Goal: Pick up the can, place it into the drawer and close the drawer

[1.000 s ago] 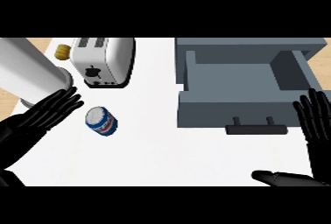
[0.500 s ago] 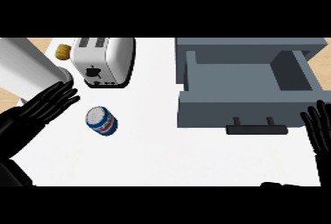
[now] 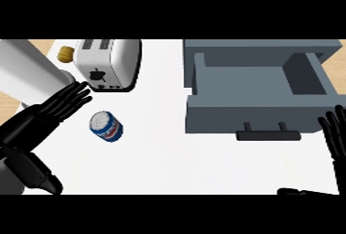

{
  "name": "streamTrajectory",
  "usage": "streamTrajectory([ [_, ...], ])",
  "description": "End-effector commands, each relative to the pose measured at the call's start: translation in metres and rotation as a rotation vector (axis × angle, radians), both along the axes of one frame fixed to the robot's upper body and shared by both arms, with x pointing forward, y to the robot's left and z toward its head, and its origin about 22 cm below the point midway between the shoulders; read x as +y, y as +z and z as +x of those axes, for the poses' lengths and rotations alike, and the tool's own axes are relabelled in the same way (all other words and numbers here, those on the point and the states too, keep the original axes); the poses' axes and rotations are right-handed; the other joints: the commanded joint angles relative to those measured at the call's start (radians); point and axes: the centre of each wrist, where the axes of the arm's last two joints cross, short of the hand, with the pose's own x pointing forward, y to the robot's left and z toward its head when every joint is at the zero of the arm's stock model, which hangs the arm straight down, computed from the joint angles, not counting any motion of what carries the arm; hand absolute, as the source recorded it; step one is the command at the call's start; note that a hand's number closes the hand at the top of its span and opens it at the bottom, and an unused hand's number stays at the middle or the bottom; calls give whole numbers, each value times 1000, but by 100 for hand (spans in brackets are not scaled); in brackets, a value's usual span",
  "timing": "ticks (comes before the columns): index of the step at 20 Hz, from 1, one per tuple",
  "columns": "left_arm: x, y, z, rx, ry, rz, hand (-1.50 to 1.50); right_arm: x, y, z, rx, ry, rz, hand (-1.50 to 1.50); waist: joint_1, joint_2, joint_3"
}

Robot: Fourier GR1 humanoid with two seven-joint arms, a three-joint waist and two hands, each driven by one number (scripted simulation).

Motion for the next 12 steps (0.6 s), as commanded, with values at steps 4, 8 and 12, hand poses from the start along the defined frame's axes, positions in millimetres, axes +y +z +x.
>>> streamTrajectory([
  [4,-26,-25,-1,3,9,8,-150,-3,4,-11,-1,-12,-24,-150,0,-1,0],
  [8,-22,-53,10,9,24,13,-150,2,4,-9,13,16,-26,-150,-2,0,0],
  [12,-17,-54,15,14,46,30,-150,-11,-9,-3,7,6,3,-150,0,0,0],
])
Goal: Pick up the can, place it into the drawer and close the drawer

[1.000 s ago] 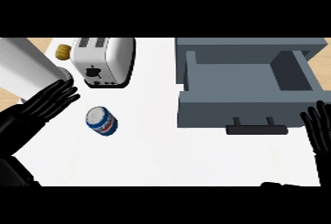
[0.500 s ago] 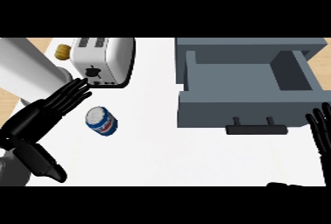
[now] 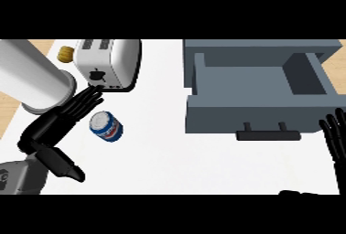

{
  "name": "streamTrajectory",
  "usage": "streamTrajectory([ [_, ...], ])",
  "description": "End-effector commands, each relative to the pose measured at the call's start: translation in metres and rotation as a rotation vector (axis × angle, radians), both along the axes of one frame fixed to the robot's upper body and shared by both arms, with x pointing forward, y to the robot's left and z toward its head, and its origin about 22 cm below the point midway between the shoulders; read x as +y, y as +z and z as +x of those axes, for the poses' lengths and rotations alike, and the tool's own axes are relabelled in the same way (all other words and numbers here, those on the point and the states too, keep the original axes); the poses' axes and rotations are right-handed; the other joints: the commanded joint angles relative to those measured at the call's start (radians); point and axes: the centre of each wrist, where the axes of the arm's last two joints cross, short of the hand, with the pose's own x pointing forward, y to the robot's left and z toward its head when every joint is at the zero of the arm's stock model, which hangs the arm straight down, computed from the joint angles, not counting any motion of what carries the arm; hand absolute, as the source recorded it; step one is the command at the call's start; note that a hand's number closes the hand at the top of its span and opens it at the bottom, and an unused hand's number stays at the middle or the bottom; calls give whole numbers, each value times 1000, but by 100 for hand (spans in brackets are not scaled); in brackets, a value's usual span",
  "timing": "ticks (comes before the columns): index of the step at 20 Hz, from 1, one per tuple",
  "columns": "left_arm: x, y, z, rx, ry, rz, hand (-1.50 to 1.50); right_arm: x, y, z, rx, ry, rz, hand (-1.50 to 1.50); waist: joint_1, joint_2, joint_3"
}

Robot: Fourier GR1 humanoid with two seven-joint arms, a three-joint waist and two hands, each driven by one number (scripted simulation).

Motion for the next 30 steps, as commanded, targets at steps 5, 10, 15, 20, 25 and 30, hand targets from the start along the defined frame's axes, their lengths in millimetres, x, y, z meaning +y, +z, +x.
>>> streamTrajectory([
  [5,19,-33,14,7,35,36,-150,-12,8,2,-1,6,1,-150,-3,1,0],
  [10,31,-41,22,9,56,38,-150,3,14,-7,7,18,-11,-150,-4,1,0],
  [15,33,-52,36,12,69,52,-150,10,-2,3,-12,11,-14,-150,-3,1,0],
  [20,53,-91,18,20,60,49,-150,-10,0,1,-10,-5,-18,-150,-7,2,-1],
  [25,56,-86,30,21,70,65,-150,-7,5,-9,-25,4,-1,-150,-6,1,0],
  [30,45,-103,29,51,73,84,-150,29,-8,2,-14,5,-13,-150,-7,2,-1],
])
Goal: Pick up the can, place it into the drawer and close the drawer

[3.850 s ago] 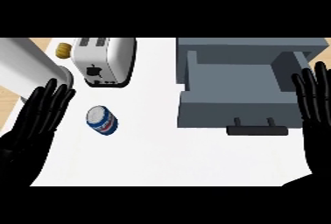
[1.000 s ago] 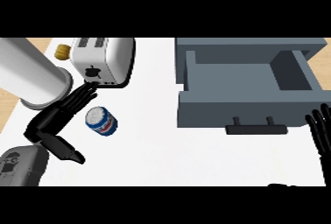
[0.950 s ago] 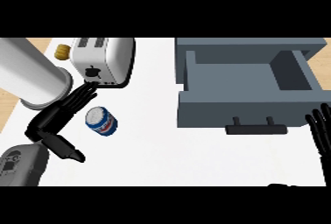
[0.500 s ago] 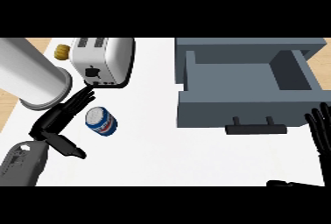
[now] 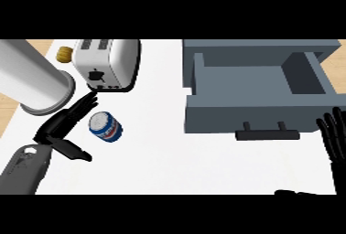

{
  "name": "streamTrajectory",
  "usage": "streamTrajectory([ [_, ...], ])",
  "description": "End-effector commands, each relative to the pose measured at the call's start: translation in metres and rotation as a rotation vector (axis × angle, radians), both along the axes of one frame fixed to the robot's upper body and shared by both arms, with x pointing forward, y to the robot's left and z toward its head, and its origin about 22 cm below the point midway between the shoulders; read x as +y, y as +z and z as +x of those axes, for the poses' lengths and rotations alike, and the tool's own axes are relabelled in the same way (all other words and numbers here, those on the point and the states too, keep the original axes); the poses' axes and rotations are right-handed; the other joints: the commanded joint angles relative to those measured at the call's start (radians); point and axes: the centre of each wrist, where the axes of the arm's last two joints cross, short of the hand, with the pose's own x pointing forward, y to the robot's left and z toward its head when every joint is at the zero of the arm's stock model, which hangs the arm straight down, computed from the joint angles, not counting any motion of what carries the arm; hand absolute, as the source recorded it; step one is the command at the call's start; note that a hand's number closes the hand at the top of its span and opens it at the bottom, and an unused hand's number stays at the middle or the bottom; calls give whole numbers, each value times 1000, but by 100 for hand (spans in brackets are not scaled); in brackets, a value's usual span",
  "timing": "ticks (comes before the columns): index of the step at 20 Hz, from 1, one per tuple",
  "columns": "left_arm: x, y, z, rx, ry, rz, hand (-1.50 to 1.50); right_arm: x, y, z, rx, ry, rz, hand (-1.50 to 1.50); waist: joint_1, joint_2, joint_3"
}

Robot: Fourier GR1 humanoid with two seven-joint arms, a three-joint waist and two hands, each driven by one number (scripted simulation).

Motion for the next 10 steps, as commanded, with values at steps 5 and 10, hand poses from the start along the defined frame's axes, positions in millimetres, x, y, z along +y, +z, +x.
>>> streamTrajectory([
  [5,-6,-25,-1,23,-13,-44,-150,-12,4,-6,17,14,-15,-150,-3,0,0],
  [10,-5,-39,-9,29,-8,-67,-150,-21,-5,-13,-2,15,12,-150,-10,3,-1],
])
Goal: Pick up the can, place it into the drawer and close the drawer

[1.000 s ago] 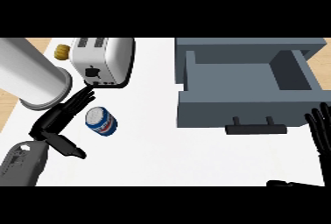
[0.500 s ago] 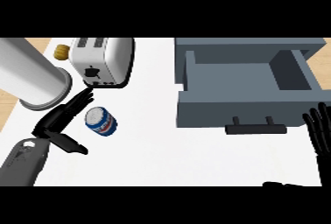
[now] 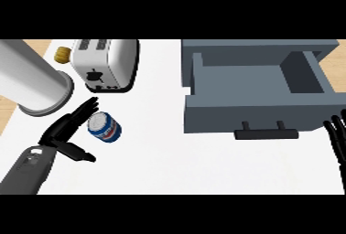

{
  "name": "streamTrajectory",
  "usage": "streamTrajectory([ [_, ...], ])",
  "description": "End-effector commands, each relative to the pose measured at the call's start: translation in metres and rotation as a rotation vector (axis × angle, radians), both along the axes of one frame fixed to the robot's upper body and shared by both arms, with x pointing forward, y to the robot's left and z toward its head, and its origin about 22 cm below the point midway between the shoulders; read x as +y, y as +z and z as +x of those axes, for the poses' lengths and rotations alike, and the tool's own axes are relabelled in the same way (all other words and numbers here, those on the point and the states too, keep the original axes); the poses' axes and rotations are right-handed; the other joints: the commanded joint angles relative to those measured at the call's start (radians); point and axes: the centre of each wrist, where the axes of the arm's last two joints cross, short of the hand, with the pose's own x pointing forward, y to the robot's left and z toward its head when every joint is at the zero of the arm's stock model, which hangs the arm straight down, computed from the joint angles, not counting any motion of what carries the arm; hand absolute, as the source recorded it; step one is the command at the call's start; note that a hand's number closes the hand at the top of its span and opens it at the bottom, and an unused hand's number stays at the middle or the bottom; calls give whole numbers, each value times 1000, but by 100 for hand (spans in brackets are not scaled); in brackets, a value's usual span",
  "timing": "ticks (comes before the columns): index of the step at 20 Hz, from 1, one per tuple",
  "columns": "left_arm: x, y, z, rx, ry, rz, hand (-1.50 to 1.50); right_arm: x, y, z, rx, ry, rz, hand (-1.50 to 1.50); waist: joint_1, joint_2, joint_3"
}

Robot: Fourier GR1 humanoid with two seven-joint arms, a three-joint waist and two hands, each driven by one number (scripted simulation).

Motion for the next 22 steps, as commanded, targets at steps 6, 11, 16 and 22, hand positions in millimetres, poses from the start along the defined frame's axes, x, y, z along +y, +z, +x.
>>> streamTrajectory([
  [6,-21,-10,9,-18,-72,-81,-150,7,16,0,4,-19,16,-150,-1,1,0],
  [11,-19,-6,12,-19,-76,-76,-150,-12,2,2,-10,-17,8,-150,2,0,0],
  [16,-42,-6,25,-9,-60,-89,-150,11,12,-4,-7,0,4,-150,-5,2,0],
  [22,-40,-5,27,-8,-87,-81,-150,-10,5,-2,-8,-16,7,-150,-3,2,0],
])
